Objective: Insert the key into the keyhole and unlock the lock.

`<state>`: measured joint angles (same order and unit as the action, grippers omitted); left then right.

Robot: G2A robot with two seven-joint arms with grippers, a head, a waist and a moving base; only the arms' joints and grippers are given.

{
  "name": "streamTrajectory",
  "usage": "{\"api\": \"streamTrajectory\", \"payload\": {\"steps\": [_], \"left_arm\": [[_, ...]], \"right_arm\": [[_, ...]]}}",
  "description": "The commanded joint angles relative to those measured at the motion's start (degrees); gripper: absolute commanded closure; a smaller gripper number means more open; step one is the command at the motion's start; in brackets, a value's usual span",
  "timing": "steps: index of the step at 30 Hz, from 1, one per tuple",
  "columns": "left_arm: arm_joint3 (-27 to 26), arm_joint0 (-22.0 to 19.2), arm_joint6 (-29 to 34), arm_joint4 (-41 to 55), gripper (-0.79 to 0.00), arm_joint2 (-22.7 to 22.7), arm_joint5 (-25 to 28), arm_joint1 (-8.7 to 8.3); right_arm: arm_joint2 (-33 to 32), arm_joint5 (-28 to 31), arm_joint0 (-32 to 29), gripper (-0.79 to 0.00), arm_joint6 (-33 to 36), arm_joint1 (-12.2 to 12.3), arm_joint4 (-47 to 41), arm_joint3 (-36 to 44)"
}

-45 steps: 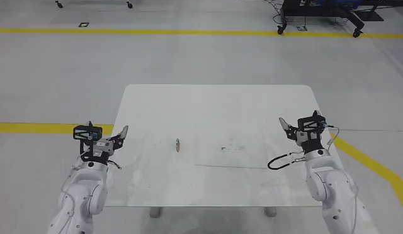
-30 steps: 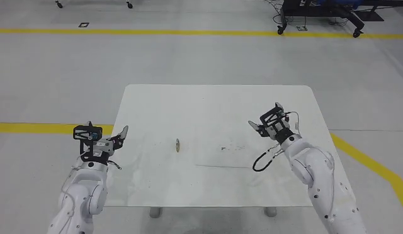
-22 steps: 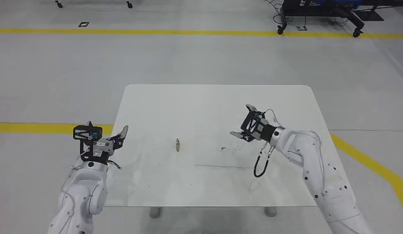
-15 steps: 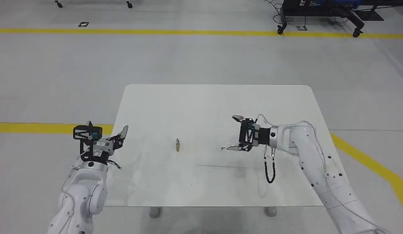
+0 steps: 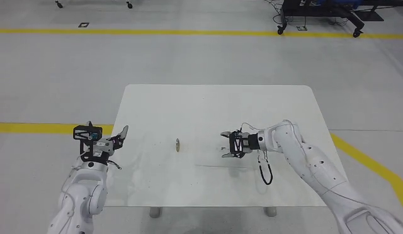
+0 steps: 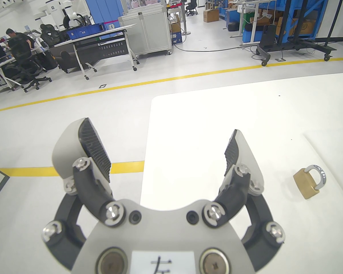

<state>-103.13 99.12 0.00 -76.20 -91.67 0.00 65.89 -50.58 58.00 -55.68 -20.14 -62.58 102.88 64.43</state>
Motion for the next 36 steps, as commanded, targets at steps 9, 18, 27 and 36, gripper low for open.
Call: {"api": "streamTrajectory", "payload": {"steps": [9, 18, 27, 36], "left_arm": [[0.00, 0.00, 0.00, 0.00, -0.785, 0.00, 0.00, 0.00], [0.00, 0.00, 0.00, 0.00, -0.785, 0.00, 0.00, 0.00], [0.00, 0.00, 0.00, 0.00, -0.785, 0.00, 0.00, 0.00], [0.00, 0.00, 0.00, 0.00, -0.785, 0.00, 0.00, 0.00]], "right_arm": [[7.73, 0.00, 5.16, -0.308, 1.18, -0.64, -3.79, -6.21], [9.76, 0.00, 7.04, -0.120, 3.74, -1.28, -6.64, -8.50], [11.79, 0.00, 8.40, 0.000, 3.99, -1.38, -7.99, -10.06], [9.96, -1.06, 7.48, 0.000, 1.99, 0.36, -6.16, -7.22]]}}
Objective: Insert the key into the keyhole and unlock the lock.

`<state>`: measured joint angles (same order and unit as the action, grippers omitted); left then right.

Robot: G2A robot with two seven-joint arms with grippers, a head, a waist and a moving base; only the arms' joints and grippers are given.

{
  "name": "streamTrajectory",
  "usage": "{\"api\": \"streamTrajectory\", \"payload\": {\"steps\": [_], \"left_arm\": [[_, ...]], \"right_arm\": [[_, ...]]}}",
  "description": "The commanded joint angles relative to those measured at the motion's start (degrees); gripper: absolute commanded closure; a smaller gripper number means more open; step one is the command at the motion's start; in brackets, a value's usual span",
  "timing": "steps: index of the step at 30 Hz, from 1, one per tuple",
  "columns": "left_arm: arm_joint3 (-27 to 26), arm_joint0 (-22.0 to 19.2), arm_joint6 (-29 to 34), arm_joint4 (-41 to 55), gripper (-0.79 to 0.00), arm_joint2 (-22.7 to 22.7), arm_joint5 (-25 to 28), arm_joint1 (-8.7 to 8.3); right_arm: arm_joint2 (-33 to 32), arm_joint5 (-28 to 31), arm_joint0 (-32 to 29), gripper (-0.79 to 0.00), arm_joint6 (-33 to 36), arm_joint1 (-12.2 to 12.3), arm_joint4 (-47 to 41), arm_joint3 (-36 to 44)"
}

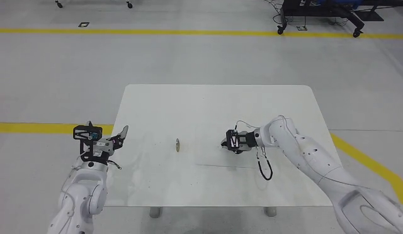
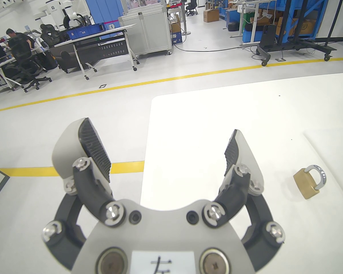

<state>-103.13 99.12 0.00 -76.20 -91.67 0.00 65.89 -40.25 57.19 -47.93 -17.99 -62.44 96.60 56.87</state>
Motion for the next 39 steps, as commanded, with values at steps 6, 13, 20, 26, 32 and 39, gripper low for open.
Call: {"api": "streamTrajectory", "payload": {"steps": [6, 13, 20, 26, 32, 39], "left_arm": [[0.00, 0.00, 0.00, 0.00, -0.785, 0.00, 0.00, 0.00], [0.00, 0.00, 0.00, 0.00, -0.785, 0.00, 0.00, 0.00], [0.00, 0.00, 0.00, 0.00, -0.785, 0.00, 0.00, 0.00], [0.00, 0.00, 0.00, 0.00, -0.785, 0.00, 0.00, 0.00], [-1.66, -1.44, -0.23, -0.32, -0.785, 2.72, 0.35, 0.35], [4.31, -11.23, 11.99, 26.71, -0.785, 7.74, 18.70, 1.01]], "right_arm": [[-5.10, -3.32, -3.56, 0.000, -4.08, 2.72, 0.66, 5.10], [-13.17, -6.07, -10.69, 0.000, -21.19, 6.77, 1.56, 10.58], [-13.94, -5.92, -11.65, 0.000, -24.10, 7.30, 2.29, 10.49], [-13.94, -5.92, -11.65, 0.000, -24.10, 7.30, 2.29, 10.49], [-12.74, -6.23, -11.88, 0.000, -22.43, 6.70, 0.40, 10.80], [-8.17, -4.53, -7.49, 0.000, -22.77, 3.93, -5.37, 6.28]]}}
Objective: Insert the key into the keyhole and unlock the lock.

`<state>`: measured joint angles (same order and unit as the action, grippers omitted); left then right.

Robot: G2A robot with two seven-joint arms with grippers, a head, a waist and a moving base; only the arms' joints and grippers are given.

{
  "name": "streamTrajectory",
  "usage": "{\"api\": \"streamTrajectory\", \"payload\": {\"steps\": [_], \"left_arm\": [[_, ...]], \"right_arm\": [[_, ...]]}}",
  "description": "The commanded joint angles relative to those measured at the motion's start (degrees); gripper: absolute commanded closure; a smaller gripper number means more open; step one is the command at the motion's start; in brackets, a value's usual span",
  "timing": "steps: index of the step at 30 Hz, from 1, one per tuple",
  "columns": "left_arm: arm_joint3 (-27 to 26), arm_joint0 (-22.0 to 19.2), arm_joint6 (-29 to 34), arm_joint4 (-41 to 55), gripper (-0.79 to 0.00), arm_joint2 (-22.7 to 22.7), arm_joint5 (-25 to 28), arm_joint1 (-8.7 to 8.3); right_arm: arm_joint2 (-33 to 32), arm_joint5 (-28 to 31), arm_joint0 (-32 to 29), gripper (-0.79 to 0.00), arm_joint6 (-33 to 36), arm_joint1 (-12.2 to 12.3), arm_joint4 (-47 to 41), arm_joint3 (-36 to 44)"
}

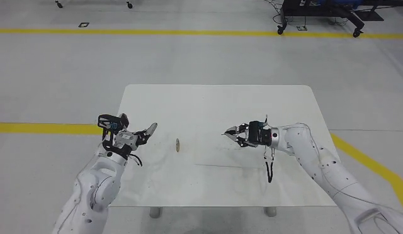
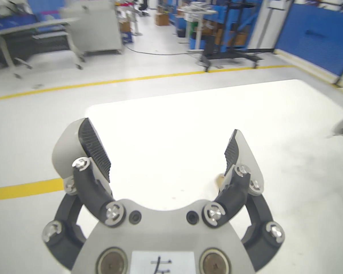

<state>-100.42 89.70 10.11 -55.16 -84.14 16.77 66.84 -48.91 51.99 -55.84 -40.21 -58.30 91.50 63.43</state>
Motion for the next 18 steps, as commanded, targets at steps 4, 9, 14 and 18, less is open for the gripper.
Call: {"api": "streamTrajectory", "payload": {"steps": [4, 9, 14, 18], "left_arm": [[2.19, -3.99, 3.79, 7.11, -0.785, 0.81, 3.17, 0.09], [2.19, -3.99, 3.79, 7.11, -0.785, 0.81, 3.17, 0.09], [2.83, -5.41, 5.46, 12.28, -0.785, 2.30, 6.79, 0.23], [8.01, -9.34, 12.45, 27.82, -0.785, 5.03, 13.05, 0.55]], "right_arm": [[1.89, 4.76, 1.22, 0.000, -3.74, -0.55, -0.42, 0.44], [1.89, 4.76, 1.22, 0.000, -3.74, -0.55, -0.42, 0.44], [1.79, 4.86, 0.33, 0.000, -2.91, -0.99, -5.03, 0.56], [2.91, 6.01, 0.52, 0.000, -4.57, -2.32, -13.85, -1.65]]}}
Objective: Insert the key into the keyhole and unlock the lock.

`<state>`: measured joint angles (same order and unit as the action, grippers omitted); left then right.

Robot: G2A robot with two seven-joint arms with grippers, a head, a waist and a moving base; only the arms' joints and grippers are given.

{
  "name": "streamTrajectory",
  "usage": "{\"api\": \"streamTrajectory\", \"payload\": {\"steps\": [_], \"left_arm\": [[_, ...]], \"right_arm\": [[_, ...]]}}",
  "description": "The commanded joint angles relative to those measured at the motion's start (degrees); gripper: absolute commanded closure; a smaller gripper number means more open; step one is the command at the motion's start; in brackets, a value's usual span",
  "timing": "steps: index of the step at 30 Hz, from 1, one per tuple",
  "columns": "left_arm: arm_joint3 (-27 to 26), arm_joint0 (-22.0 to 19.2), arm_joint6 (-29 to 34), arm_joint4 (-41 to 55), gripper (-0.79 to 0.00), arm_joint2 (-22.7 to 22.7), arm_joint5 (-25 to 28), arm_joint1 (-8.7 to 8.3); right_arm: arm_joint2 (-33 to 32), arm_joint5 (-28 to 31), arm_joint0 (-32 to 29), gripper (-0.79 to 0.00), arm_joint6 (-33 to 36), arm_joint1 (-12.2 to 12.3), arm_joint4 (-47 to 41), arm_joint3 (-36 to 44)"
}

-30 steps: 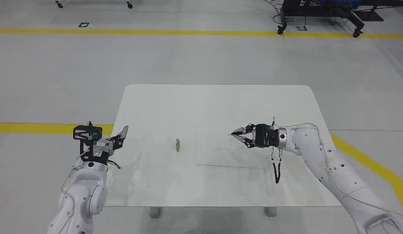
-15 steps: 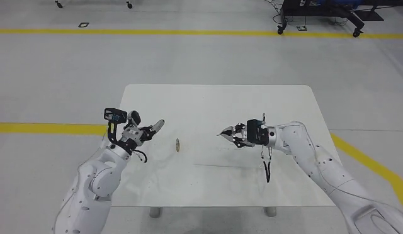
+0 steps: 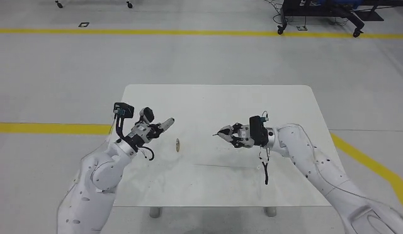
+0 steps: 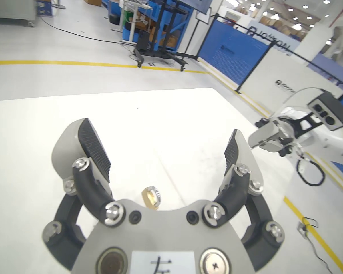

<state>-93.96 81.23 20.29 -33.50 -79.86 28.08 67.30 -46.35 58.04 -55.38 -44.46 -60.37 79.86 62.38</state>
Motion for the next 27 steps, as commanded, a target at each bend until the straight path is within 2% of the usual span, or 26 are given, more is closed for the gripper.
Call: {"api": "streamTrajectory", "payload": {"steps": [1, 4, 6, 8, 11, 17, 20, 22, 27], "left_arm": [[3.64, -2.12, 5.71, 13.05, -0.785, 1.35, 3.32, 0.13], [9.32, -6.02, 19.26, 31.11, -0.785, 2.16, 6.15, -0.16], [12.79, -7.89, 27.01, 39.47, -0.785, 1.89, 6.70, -0.53], [14.05, -9.06, 33.41, 47.16, -0.785, 1.94, 7.14, -0.74], [15.45, -10.58, 39.90, 51.02, -0.785, 1.18, 8.66, -1.28], [15.32, -11.24, 42.07, 50.26, -0.767, 2.59, 11.26, -1.51], [14.49, -10.85, 40.64, 47.88, -0.711, 3.41, 12.97, -1.52], [13.94, -10.61, 39.67, 46.45, -0.656, 3.93, 13.73, -1.53], [12.94, -10.16, 37.78, 44.02, -0.425, 5.29, 14.54, -1.57]], "right_arm": [[1.18, -0.04, 0.27, 0.000, -0.54, -0.63, -4.41, -1.23], [4.63, -0.04, 1.49, 0.000, -0.74, -1.55, -10.22, -2.21], [7.63, -0.04, 2.88, 0.000, -0.41, -1.94, -13.63, -2.89], [10.64, -0.04, 4.21, 0.000, 0.11, -2.30, -16.64, -2.63], [15.51, -0.04, 6.69, 0.000, -0.05, -2.90, -23.29, -3.25], [23.95, -0.04, 11.55, 0.000, 1.65, -4.15, -34.68, -5.99], [27.31, -0.04, 13.22, 0.000, 3.73, -4.88, -39.89, -7.26], [29.34, -0.04, 14.23, 0.000, 5.37, -5.40, -42.94, -7.88], [33.16, -0.04, 16.01, 0.000, 7.82, -6.66, -49.35, -9.47]]}}
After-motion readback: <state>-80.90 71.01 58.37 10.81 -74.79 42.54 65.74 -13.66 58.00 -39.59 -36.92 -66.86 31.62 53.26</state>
